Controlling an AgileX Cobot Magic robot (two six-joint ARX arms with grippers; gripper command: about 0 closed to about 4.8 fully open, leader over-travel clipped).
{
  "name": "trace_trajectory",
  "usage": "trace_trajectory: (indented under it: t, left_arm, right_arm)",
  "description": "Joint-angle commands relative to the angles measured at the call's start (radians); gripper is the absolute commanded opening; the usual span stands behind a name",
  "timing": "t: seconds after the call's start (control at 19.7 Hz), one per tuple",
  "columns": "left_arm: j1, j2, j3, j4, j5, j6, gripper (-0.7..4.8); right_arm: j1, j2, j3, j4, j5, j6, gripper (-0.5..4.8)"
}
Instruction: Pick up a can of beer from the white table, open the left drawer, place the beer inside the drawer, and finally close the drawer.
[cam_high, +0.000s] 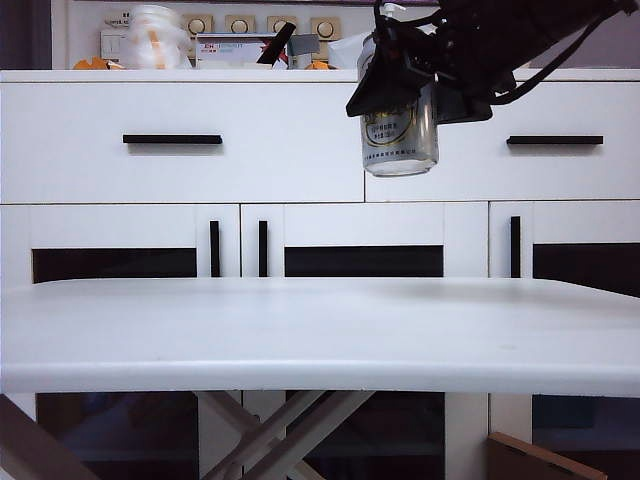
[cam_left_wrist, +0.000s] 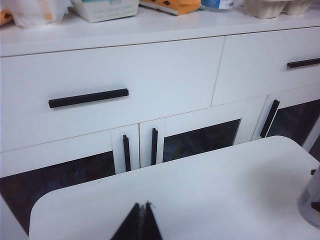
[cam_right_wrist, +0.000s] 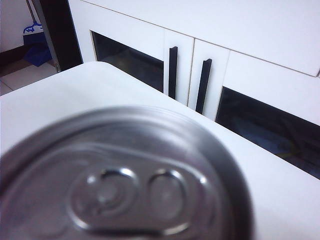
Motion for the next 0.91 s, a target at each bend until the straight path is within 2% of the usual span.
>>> trace_trajectory:
  t: [0.05, 0.2, 0.35, 0.41, 0.46, 0.56, 0.76, 0.91]
  left_arm:
    - [0.0, 0.017, 0.001, 0.024, 0.003, -0.033, -0.06]
    - [-0.001, 0.058, 0.001, 0.058, 0.004, -0.087, -0.06]
    - [-0.001, 0.108, 0.0, 0.076, 0.006, -0.1, -0.06]
    - [-0.001, 0.129, 0.0, 0.103, 0.007, -0.142, -0.06]
    - [-0.001, 0.159, 0.0, 0.154, 0.012, -0.227, -0.06]
    - [-0.001, 0.209, 0.0, 0.246, 0.038, -0.312, -0.06]
    - [-0.015, 0.3, 0.0, 0.389, 0.068, -0.417, -0.06]
    - [-0.024, 0.348, 0.0, 0.443, 0.07, -0.435, -0.06]
  right_arm:
    - [0.0, -0.011, 0.011, 0.055, -0.006, 0.005, 1.98]
    - [0.0, -0.011, 0.011, 0.056, -0.006, 0.004, 1.98]
    - [0.0, -0.011, 0.011, 0.056, -0.006, 0.004, 1.98]
    - [0.0, -0.011, 0.011, 0.056, -0.006, 0.004, 1.98]
    - [0.0, -0.011, 0.011, 0.056, -0.006, 0.004, 1.98]
    - [0.0, -0.011, 0.012, 0.056, -0.006, 0.005, 1.98]
    - [0.0, -0.013, 0.013, 0.067, -0.006, 0.004, 1.98]
    - [0.0, -0.015, 0.013, 0.082, -0.006, 0.004, 1.98]
